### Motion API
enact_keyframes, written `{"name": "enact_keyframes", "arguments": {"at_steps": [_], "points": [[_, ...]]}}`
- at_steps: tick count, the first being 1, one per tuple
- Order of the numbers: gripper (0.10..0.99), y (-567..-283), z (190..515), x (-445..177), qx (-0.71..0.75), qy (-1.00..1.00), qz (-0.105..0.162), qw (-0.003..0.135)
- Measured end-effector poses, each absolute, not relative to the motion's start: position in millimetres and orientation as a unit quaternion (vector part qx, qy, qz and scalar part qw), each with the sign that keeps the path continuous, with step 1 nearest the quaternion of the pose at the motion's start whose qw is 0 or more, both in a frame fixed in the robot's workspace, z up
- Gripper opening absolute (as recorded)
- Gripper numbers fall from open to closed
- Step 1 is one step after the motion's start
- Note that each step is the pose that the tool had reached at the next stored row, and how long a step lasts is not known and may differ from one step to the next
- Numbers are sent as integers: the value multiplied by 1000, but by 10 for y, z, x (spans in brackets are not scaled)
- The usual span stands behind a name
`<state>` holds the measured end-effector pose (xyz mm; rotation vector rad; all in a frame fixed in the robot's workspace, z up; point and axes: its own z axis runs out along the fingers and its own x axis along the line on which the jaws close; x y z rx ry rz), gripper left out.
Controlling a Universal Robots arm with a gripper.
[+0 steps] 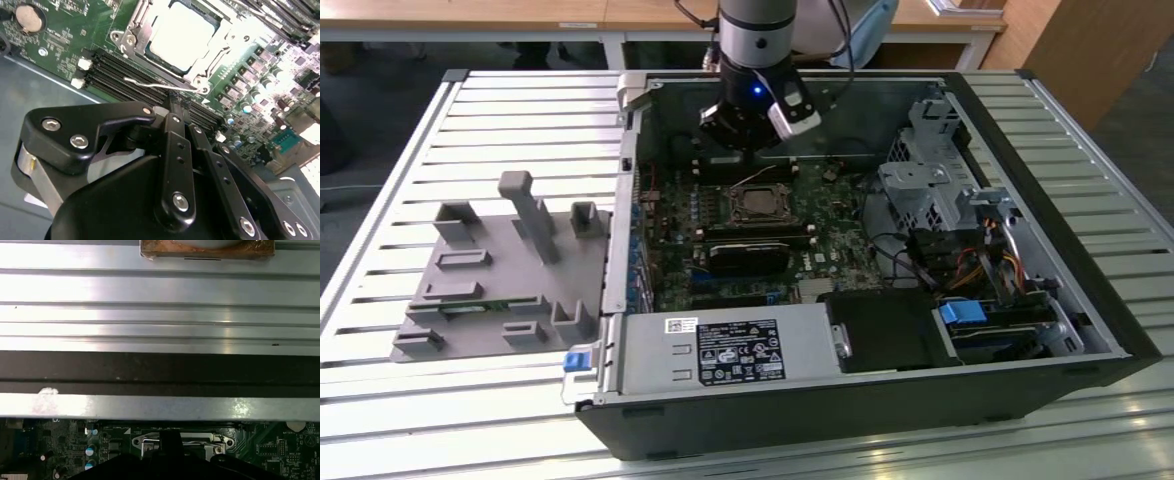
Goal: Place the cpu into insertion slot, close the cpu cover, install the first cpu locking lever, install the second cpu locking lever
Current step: 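Install the first cpu locking lever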
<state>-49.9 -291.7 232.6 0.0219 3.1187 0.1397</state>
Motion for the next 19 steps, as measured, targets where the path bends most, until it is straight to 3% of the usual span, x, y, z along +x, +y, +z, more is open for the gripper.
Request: {"name": "enact_keyframes", "arguments": {"at_steps": [19], "points": [[125, -2911, 2258, -408, 12, 999, 45, 10]]}}
